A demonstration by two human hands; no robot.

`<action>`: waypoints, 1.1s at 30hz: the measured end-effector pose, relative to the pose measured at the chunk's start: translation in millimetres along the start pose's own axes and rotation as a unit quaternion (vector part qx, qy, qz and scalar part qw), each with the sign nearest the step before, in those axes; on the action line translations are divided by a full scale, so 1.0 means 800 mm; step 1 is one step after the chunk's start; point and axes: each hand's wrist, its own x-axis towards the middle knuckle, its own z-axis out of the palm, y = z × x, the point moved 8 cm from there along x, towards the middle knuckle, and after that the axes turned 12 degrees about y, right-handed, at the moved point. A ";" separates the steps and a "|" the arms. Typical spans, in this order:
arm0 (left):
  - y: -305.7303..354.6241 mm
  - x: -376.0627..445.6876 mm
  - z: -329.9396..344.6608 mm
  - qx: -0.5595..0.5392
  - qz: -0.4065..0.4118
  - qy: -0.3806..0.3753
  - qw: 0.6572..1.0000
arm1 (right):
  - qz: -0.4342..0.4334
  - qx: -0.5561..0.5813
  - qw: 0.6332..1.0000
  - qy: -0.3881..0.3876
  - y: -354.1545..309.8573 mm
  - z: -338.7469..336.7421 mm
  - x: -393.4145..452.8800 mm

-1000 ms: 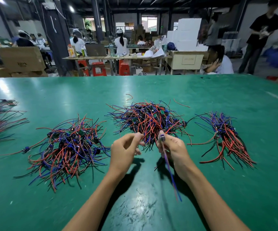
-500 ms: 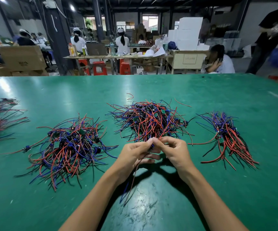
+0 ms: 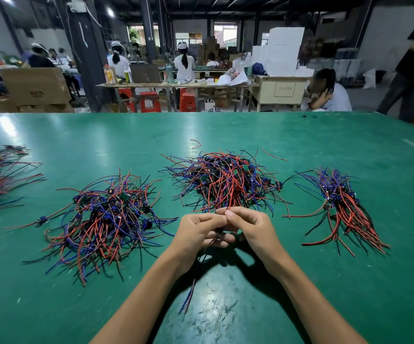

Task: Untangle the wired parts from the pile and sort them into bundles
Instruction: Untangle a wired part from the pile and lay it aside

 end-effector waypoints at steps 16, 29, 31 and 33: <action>0.007 -0.008 0.020 0.164 0.100 -0.086 0.977 | 0.067 0.107 0.967 0.223 0.015 -0.054 0.021; 0.004 -0.002 0.007 0.138 0.045 -0.065 0.987 | 0.035 0.000 0.999 -0.010 0.002 -0.019 0.006; -0.001 0.001 0.002 0.087 -0.004 -0.069 0.994 | 0.022 -0.014 0.999 0.046 -0.001 -0.029 0.010; -0.001 0.006 -0.006 0.073 -0.014 -0.072 0.995 | 0.036 0.009 0.993 0.108 0.000 -0.045 0.014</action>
